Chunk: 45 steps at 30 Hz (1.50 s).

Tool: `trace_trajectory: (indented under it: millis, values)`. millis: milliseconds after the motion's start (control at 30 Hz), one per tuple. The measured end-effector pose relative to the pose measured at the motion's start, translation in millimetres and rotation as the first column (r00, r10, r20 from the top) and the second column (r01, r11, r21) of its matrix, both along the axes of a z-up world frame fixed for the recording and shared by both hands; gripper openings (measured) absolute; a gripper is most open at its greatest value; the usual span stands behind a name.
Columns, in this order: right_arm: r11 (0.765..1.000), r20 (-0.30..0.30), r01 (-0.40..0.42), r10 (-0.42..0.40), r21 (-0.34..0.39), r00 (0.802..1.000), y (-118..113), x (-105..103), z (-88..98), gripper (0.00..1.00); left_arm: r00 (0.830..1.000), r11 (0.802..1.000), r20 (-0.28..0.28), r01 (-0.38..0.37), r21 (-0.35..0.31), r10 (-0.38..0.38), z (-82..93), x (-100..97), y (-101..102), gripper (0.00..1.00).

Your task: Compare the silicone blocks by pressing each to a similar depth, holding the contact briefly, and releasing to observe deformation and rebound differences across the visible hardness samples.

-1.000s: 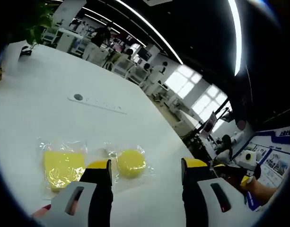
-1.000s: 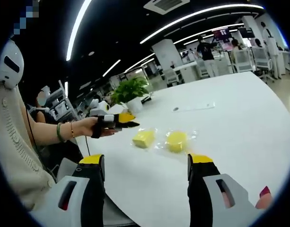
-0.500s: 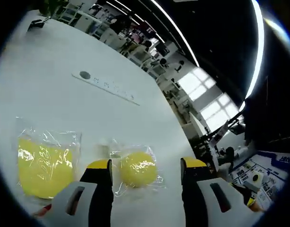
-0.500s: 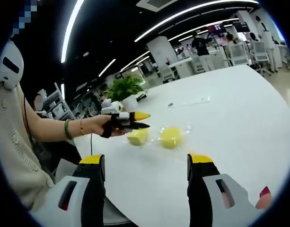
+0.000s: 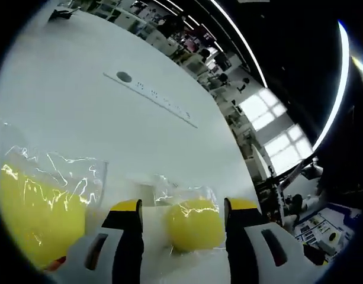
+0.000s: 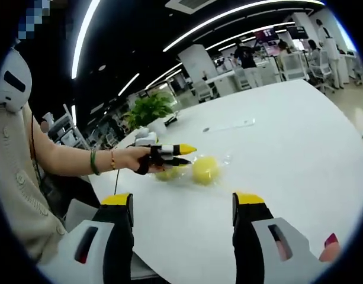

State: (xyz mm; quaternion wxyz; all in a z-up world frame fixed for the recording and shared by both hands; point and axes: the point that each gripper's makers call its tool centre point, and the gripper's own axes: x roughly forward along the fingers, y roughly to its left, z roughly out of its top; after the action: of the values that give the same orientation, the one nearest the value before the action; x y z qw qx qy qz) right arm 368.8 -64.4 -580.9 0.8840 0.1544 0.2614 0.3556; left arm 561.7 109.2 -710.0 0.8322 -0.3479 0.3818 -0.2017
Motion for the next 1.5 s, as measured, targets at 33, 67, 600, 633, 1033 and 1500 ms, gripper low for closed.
trace_trajectory:
  millis: [33, 67, 600, 633, 1033, 1500]
  values:
    - [1.0, 0.001, 0.001, -0.001, -0.003, 1.0, -1, 1, -0.3, 0.62, 1.0, 1.0, -0.001, -0.003, -0.003, 0.003, -0.8, 1.5, -1, 0.53]
    - [1.0, 0.001, 0.004, -0.004, -0.006, 1.0, -2, 2, -1.1, 0.62, 1.0, 1.0, -0.002, -0.008, -0.002, 0.008, -2.1, 3.4, -2, 0.53]
    - [1.0, -0.021, 0.001, -0.001, 0.0, 1.0, -1, 5, -11.3, 0.62, 0.997, 0.997, -0.035, -0.067, -0.029, 0.066, -10.6, 21.4, -11, 0.34]
    - [1.0, -0.022, 0.003, -0.003, 0.002, 1.0, -1, 5, -11.6, 0.62, 0.998, 0.998, -0.032, -0.058, -0.004, 0.058, -12.8, 20.1, -9, 0.3]
    - [1.0, -0.031, 0.009, -0.008, 0.007, 0.999, -2, 6, -16.5, 0.61, 1.0, 0.999, -0.031, 0.003, 0.049, -0.002, -20.6, 14.7, -10, 0.03]
    - [1.0, -0.032, 0.001, -0.001, 0.001, 0.999, -3, 7, -15.0, 0.6, 0.995, 0.994, 0.039, 0.086, 0.069, -0.089, -11.0, 12.2, -20, 0.0]
